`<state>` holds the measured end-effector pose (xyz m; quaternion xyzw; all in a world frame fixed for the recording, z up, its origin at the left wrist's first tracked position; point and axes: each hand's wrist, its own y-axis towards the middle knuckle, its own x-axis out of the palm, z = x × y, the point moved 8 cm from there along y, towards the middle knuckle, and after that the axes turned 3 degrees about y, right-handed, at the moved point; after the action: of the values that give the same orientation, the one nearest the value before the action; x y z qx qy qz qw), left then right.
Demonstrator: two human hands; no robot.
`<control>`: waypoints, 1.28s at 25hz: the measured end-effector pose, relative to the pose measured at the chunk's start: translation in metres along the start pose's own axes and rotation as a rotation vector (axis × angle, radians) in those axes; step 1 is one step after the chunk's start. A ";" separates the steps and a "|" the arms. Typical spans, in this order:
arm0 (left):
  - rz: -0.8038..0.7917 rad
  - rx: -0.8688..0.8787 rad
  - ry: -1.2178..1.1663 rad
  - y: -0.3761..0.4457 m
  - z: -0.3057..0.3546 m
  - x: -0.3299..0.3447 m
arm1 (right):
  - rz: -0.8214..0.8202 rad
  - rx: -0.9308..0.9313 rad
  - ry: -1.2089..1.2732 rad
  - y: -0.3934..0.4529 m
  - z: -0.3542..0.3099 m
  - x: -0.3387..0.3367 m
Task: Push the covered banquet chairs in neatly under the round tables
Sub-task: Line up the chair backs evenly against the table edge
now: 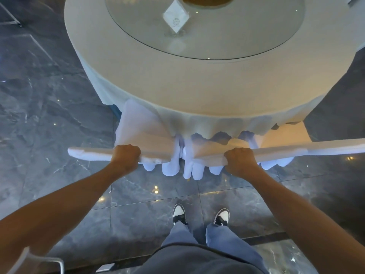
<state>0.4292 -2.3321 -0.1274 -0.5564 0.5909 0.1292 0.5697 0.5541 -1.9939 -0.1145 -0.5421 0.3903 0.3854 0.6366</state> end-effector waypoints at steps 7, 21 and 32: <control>0.018 0.108 -0.112 -0.014 0.060 -0.012 | 0.002 0.003 -0.015 0.002 -0.001 -0.002; 0.060 0.212 -0.142 -0.026 0.095 -0.024 | 0.023 0.009 -0.027 0.003 -0.007 -0.006; 0.092 0.263 -0.107 -0.033 0.091 -0.022 | 0.019 0.014 -0.041 0.002 -0.008 -0.007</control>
<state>0.4980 -2.2602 -0.1222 -0.4415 0.5967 0.1061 0.6617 0.5485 -2.0020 -0.1096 -0.5258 0.3849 0.3996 0.6448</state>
